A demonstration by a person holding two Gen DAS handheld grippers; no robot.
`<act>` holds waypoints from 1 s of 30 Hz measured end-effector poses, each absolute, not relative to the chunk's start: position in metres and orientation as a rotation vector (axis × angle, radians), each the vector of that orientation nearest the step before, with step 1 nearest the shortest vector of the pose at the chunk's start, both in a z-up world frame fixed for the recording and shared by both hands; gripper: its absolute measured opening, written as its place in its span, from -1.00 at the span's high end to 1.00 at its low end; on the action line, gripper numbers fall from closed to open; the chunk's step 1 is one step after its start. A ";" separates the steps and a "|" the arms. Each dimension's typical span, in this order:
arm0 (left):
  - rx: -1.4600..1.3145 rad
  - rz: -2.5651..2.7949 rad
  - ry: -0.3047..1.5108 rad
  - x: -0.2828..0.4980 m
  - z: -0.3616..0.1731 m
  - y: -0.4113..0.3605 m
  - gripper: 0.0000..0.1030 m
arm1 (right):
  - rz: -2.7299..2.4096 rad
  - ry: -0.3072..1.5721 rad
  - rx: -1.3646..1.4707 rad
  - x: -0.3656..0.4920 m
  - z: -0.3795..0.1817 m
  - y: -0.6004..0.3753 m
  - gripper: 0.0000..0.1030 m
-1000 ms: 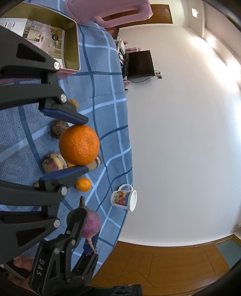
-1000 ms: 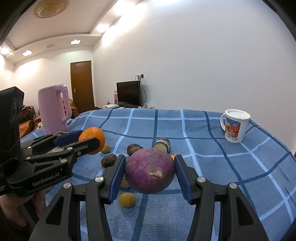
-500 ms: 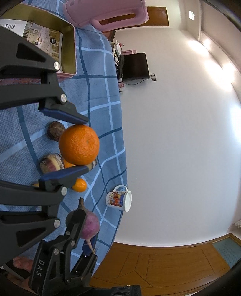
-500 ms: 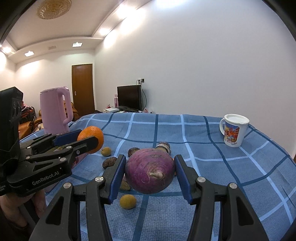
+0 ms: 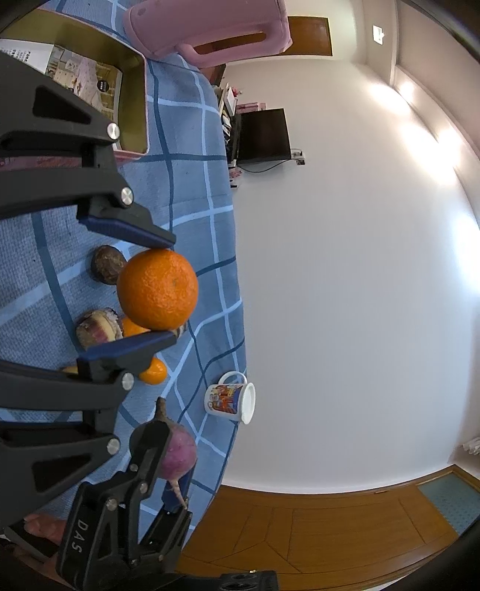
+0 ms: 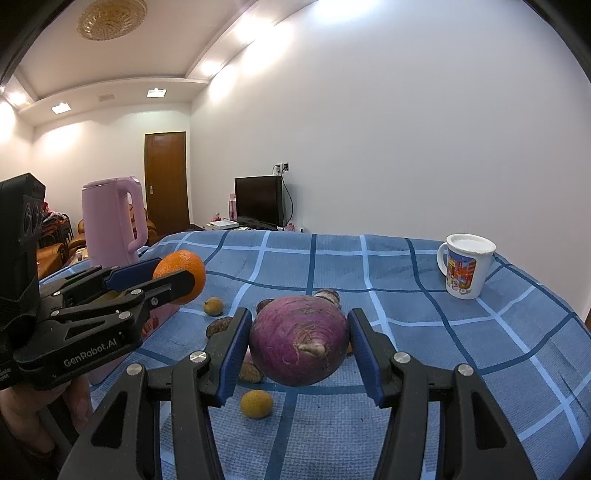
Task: Organize fruits
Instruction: 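Lift the orange with the left tool while the right tool lifts the purple turnip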
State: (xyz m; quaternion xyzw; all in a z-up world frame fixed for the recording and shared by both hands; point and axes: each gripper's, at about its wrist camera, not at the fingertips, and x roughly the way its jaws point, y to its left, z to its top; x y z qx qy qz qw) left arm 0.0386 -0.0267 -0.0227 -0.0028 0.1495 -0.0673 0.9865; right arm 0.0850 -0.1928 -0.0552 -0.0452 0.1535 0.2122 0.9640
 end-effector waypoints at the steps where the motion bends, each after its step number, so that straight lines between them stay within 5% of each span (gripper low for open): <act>1: -0.005 -0.135 0.298 0.038 -0.023 -0.027 0.07 | 0.430 0.309 -0.092 0.085 -0.055 -0.193 -0.08; 30: 0.005 -0.078 0.200 0.018 -0.017 -0.025 0.07 | 0.437 0.226 -0.108 0.066 -0.053 -0.192 -0.08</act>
